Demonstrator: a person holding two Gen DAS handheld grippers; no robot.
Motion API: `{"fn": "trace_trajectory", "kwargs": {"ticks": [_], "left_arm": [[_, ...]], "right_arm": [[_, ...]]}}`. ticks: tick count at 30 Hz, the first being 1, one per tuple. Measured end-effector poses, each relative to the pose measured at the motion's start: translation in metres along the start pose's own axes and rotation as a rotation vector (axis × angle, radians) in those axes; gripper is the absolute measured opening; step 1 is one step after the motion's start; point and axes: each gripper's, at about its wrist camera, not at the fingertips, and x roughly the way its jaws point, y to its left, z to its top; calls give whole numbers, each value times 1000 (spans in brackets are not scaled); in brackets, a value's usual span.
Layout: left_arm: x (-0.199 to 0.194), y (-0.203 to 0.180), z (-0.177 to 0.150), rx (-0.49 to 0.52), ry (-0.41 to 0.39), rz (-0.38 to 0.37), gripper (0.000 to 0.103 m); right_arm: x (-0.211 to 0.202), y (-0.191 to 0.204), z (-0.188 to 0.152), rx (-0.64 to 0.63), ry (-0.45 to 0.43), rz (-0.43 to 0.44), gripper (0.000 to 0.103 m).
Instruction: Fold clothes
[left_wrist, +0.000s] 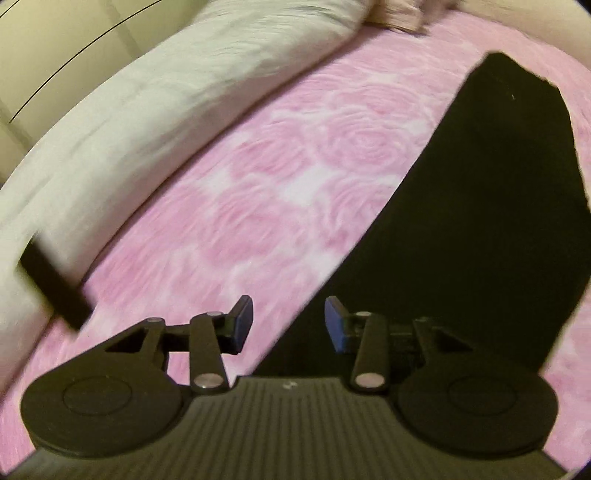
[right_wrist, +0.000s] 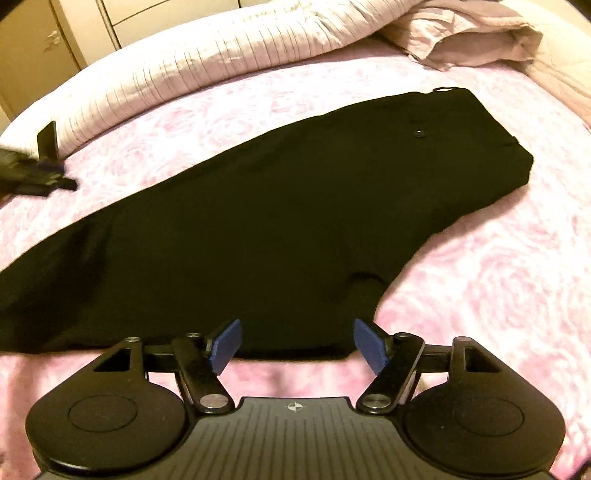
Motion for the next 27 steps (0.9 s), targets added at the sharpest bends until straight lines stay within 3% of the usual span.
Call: {"fn": "trace_trajectory", "kwargs": {"ticks": [8,14,18,23,27], "left_arm": [[-117,13,-94,-265,123,43,57],[-170,30,-150,-351,106,39,70],[-189,47,-182,-283,68,15,84],[-210,86,-223,-244,46,-59,88],[-220,114,-243,-231,34,-61,88]], "right_arm": [[-46,37,27,6,73,-1,74],[-80,94,33,-47,59,-28,74],[-101,138,33,-51,33,-81,75],[-137,194,18,-14,-9,-173,75],[-148,233,3,0,4,-211,75]]}}
